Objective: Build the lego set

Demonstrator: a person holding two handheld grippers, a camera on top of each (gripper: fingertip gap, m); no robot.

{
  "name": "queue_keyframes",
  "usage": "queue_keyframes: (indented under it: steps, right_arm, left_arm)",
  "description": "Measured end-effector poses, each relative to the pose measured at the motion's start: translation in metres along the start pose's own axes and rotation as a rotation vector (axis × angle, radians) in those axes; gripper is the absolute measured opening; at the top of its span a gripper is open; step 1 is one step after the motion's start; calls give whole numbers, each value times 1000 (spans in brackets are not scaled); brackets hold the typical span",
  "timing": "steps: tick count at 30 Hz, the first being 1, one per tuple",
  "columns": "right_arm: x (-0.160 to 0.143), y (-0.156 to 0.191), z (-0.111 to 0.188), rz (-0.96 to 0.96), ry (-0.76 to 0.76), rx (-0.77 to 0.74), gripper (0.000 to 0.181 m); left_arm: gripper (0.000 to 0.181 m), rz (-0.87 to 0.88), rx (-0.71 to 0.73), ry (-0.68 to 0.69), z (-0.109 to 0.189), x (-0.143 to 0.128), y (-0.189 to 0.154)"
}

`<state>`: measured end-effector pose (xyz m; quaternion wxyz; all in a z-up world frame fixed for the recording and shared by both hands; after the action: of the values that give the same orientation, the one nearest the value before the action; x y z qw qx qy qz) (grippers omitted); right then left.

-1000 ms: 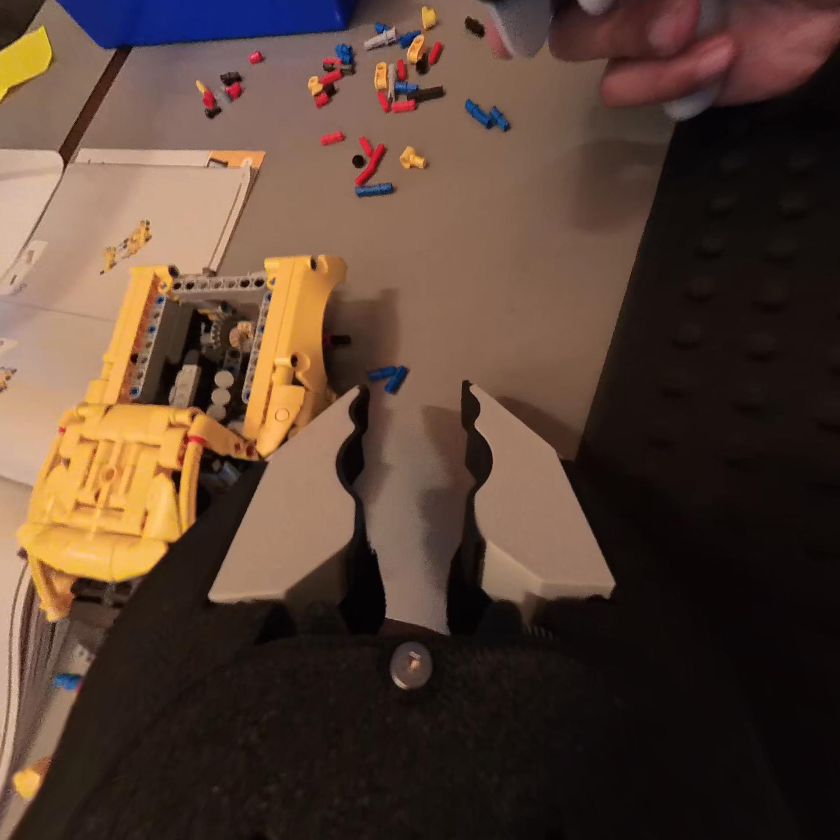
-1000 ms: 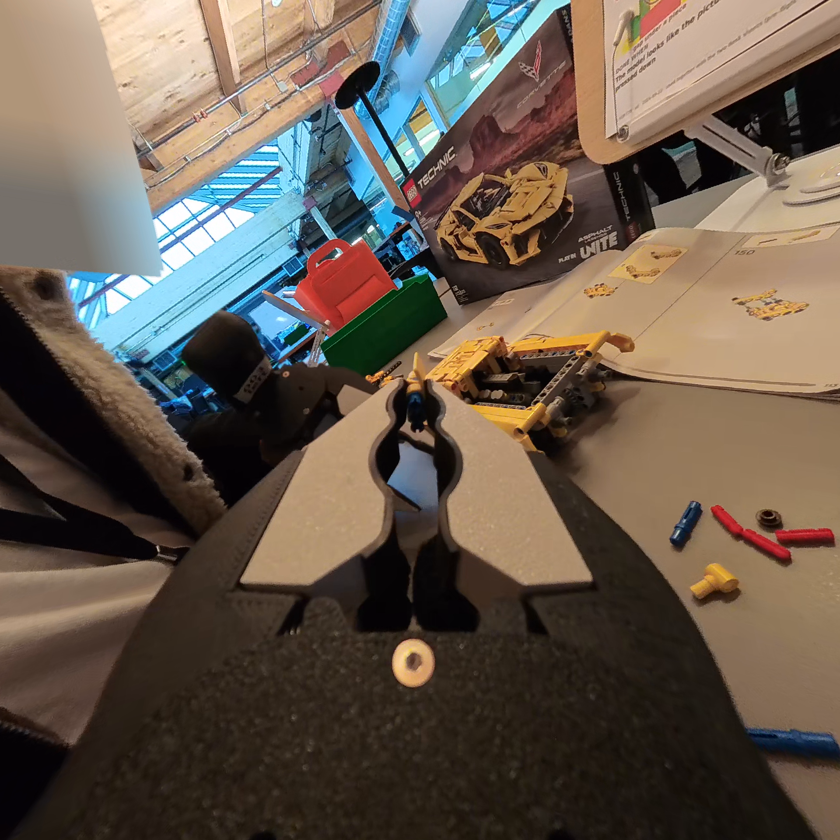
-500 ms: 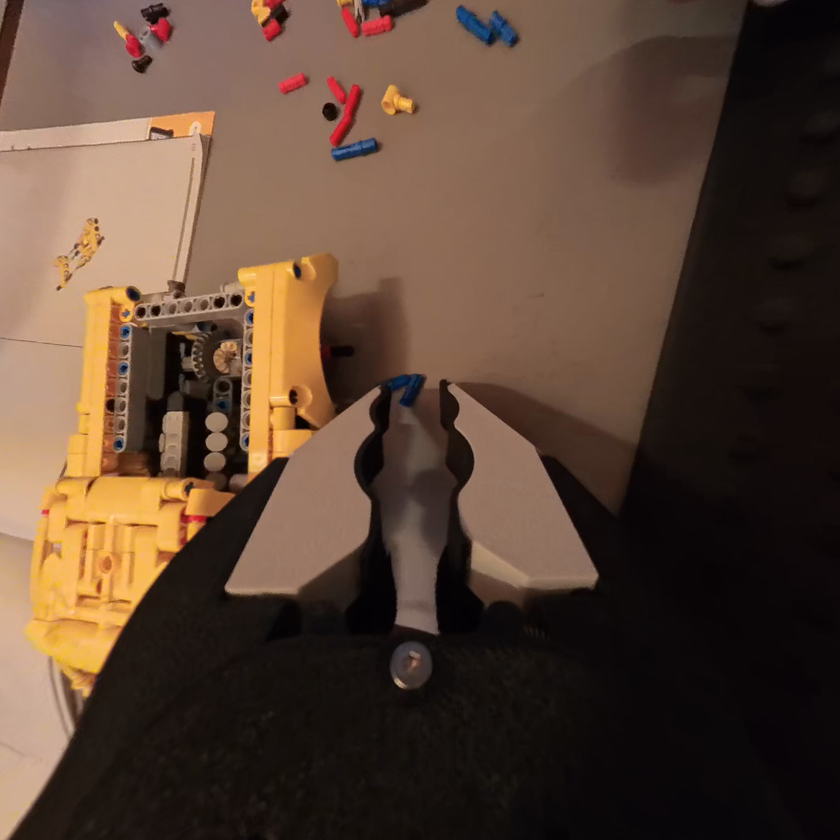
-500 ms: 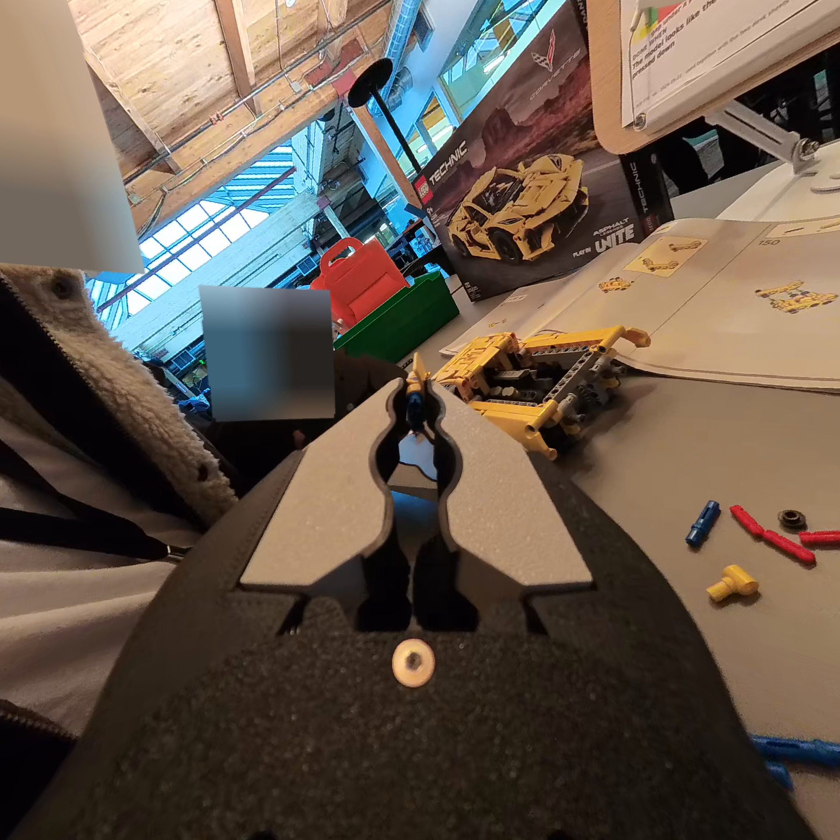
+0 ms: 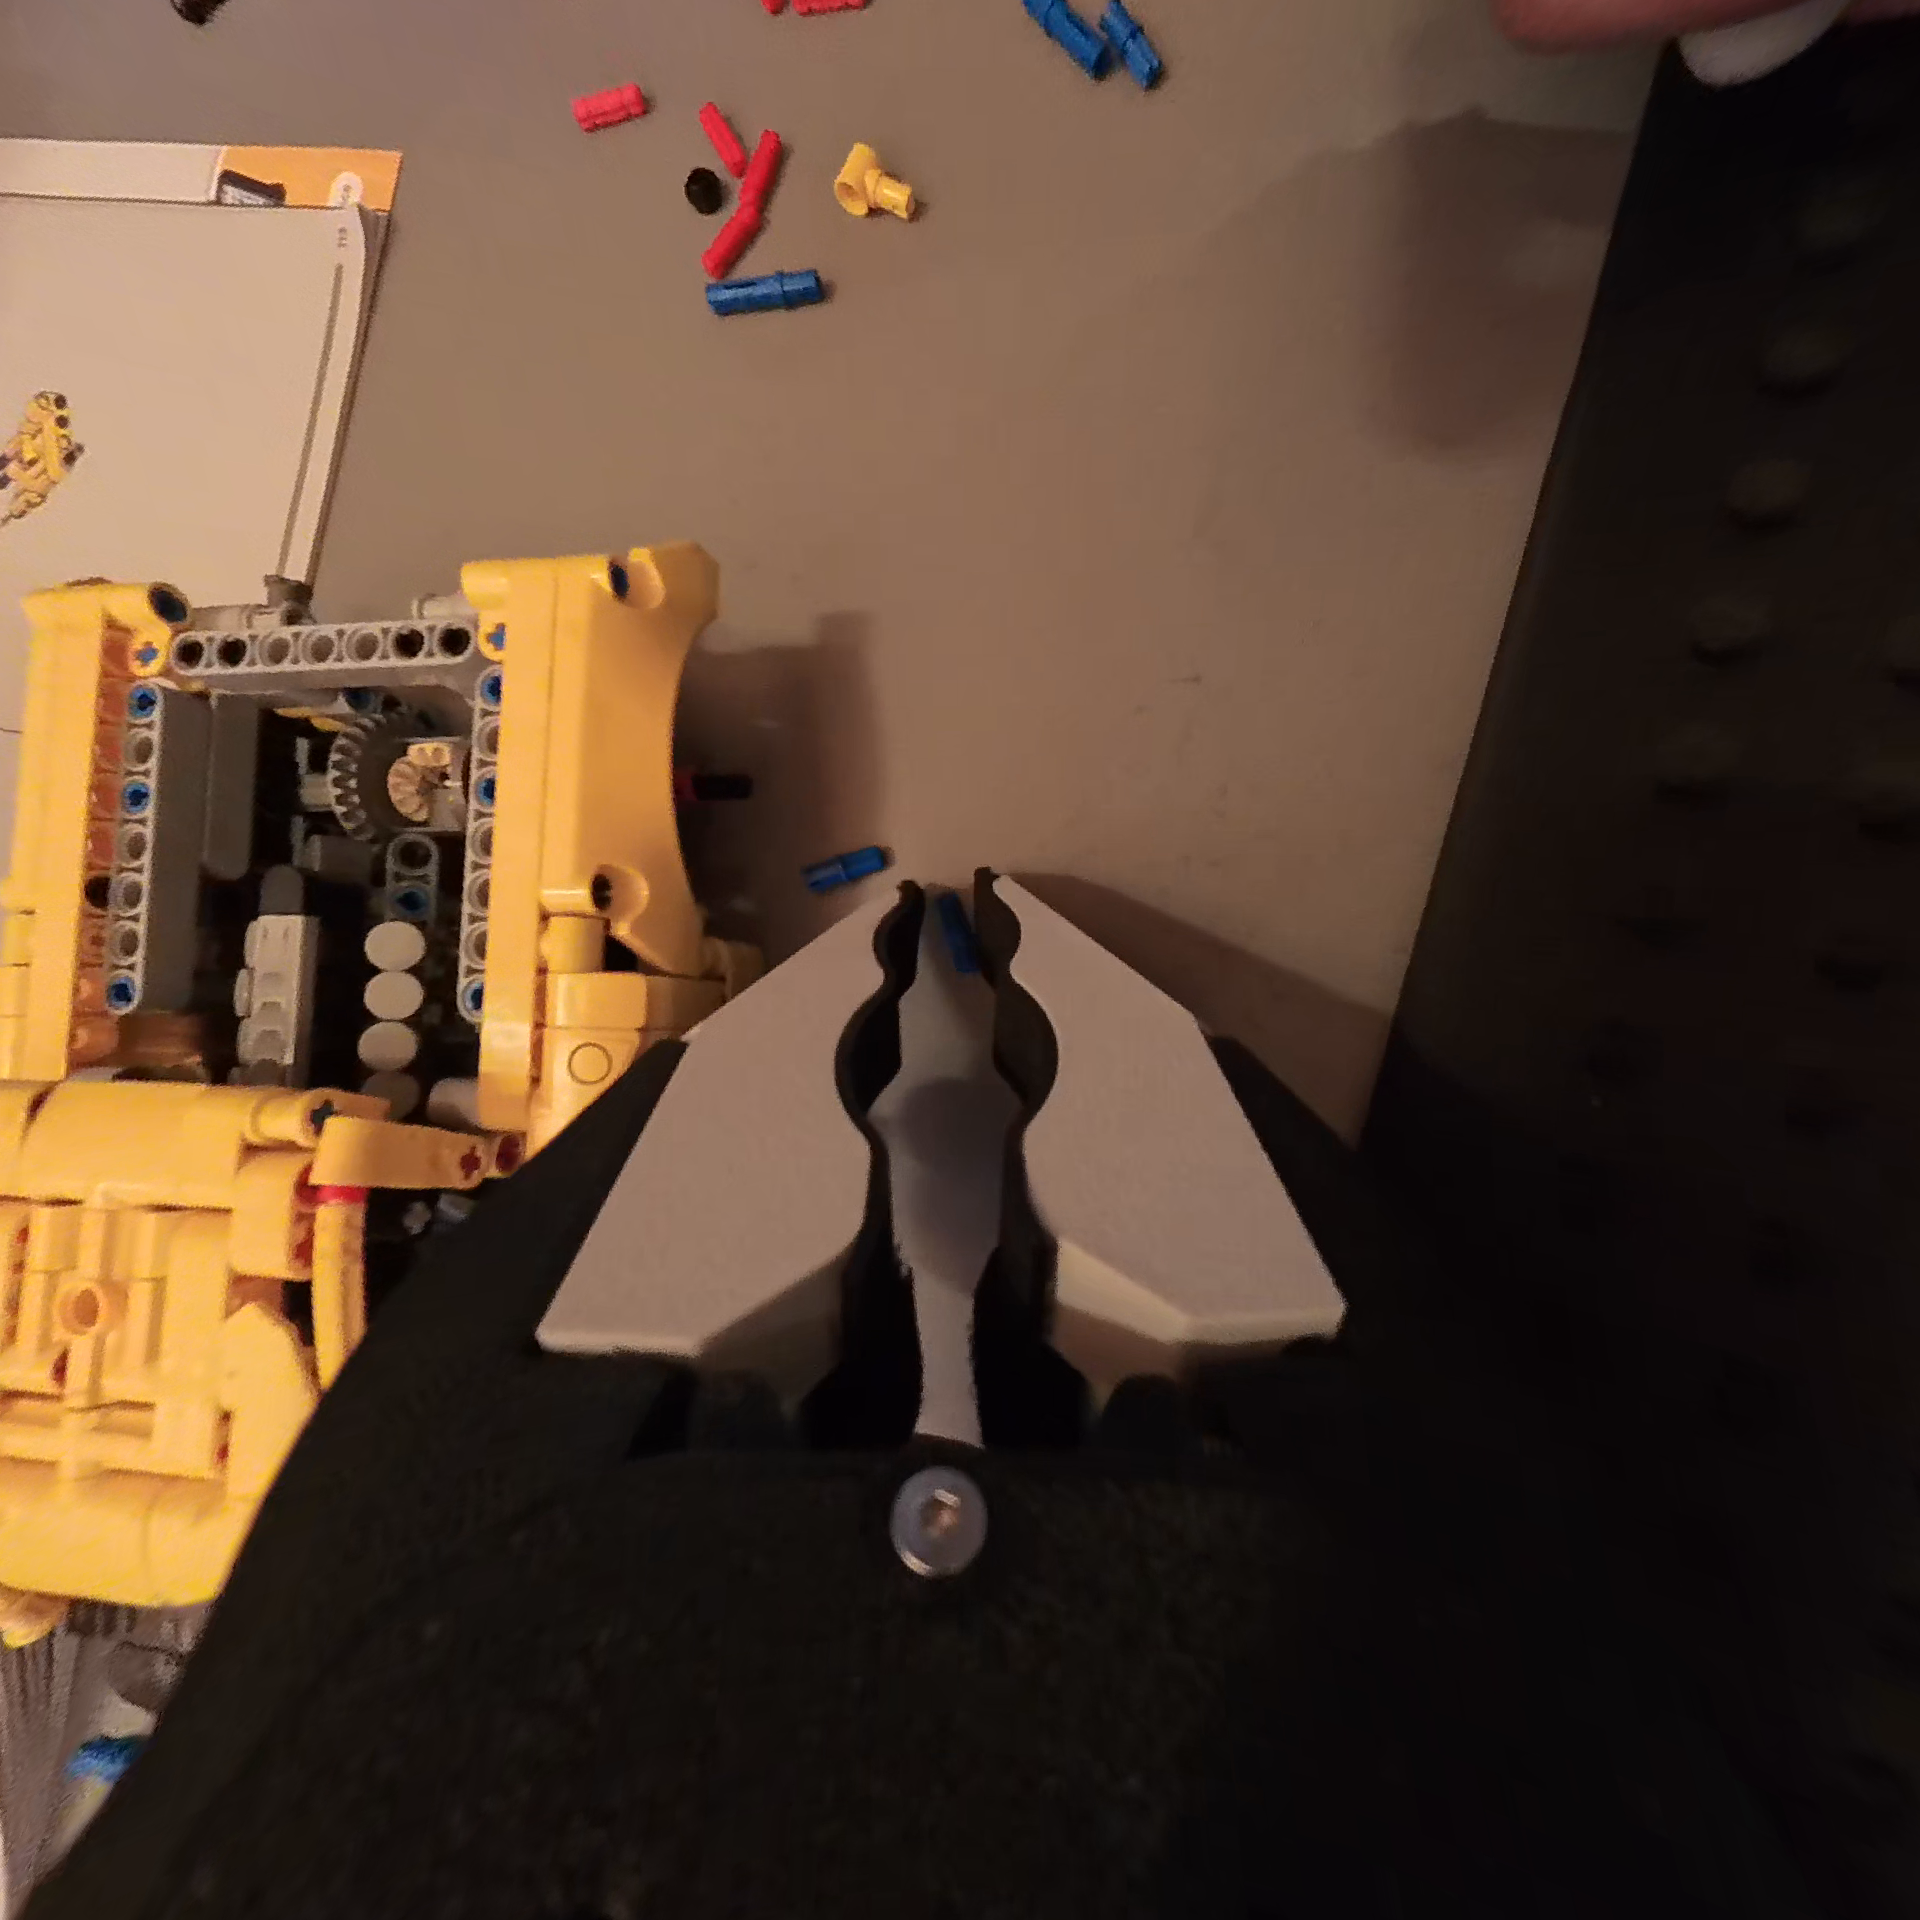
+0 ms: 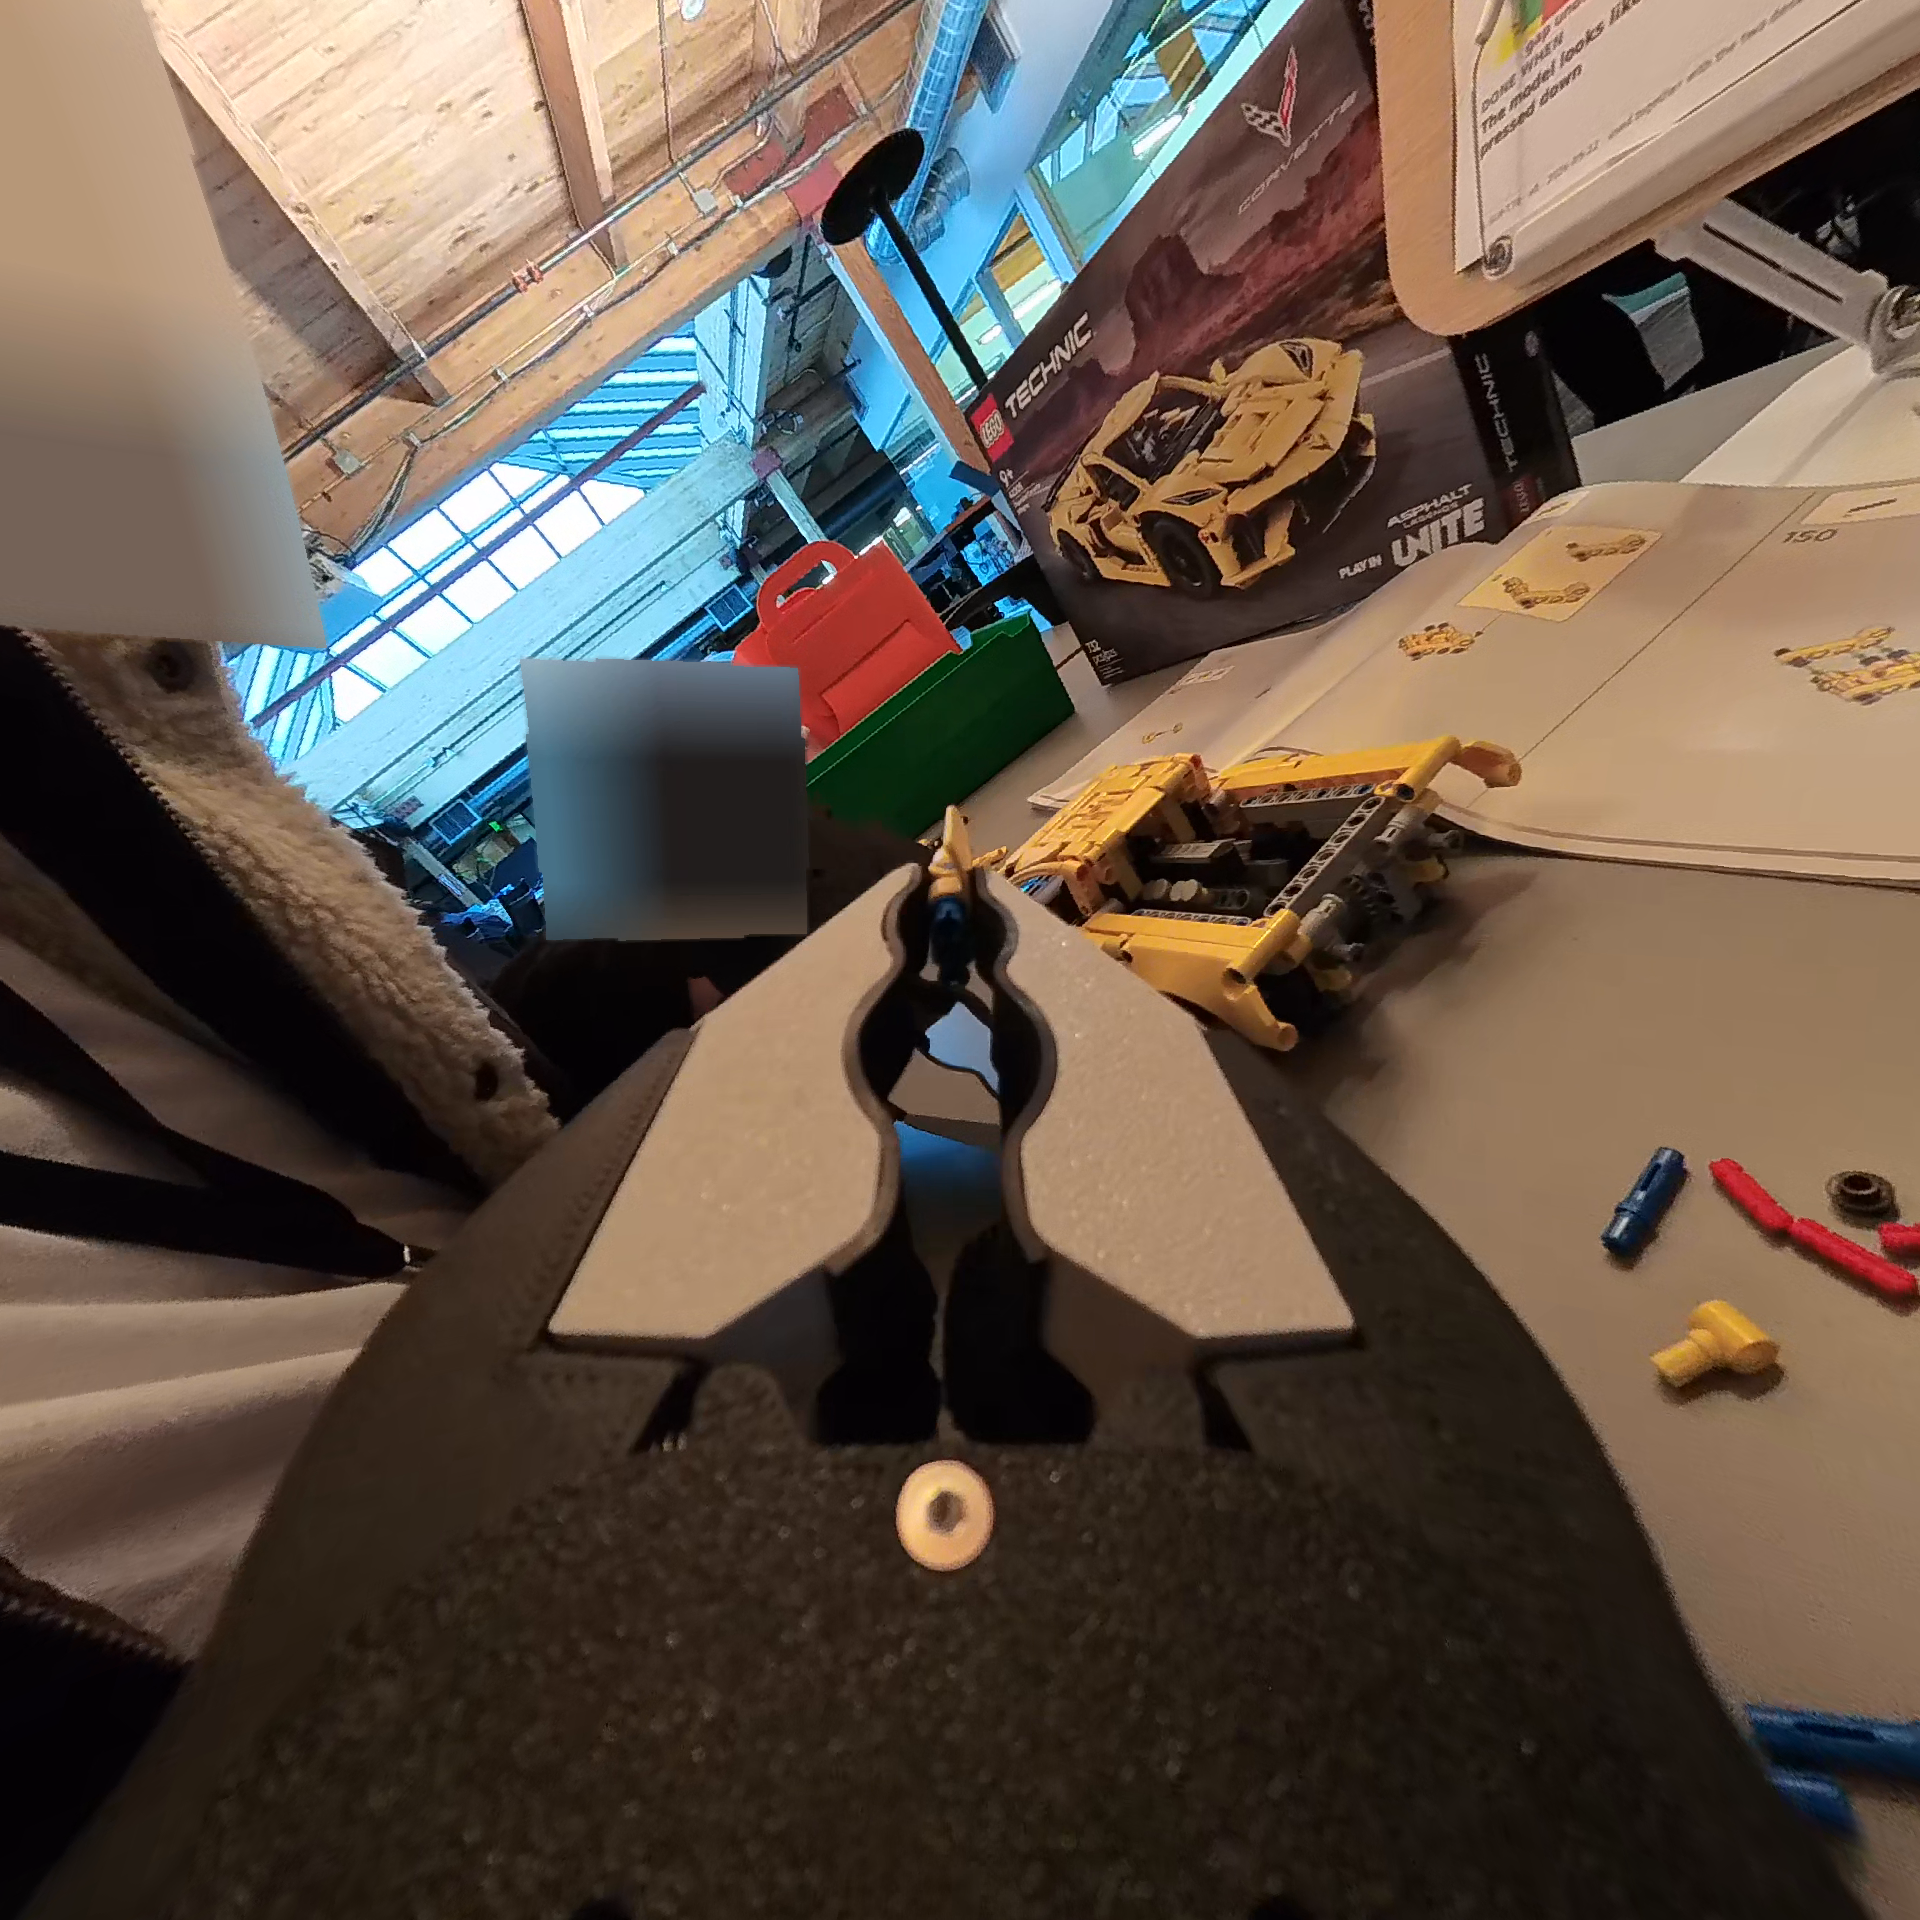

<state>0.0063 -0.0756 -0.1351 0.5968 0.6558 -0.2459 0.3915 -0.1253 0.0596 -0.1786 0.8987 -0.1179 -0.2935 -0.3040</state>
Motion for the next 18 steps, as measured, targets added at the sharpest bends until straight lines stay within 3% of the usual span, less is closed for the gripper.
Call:
queue_keyframes:
  steps: [3,8,12,18]
  right_arm:
    - [0,0,0,2,2,-2,5]
    - [-1,1,-1,4,12,1,5]
    - [-2,1,-2,6,15,0,5]
    - [-2,1,-2,8,20,2,5]
  left_arm:
    - [18,26,5,-9,4,-2,-1]
    - [17,66,6,-33,4,-7,-1]
    - [6,71,-1,-54,2,-8,-2]
    - [12,56,20,-43,5,-9,-3]
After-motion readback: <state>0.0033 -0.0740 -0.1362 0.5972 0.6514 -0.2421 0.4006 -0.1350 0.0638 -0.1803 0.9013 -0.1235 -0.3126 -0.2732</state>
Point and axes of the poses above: each gripper's, where its closed fingertips meet, z back along the fingers, x out of its top, y = z × x across the jaws, the point moved 9 cm from there along z, back along the fingers, and after that the axes turned 12 degrees about -x, right-handed, at the moved point
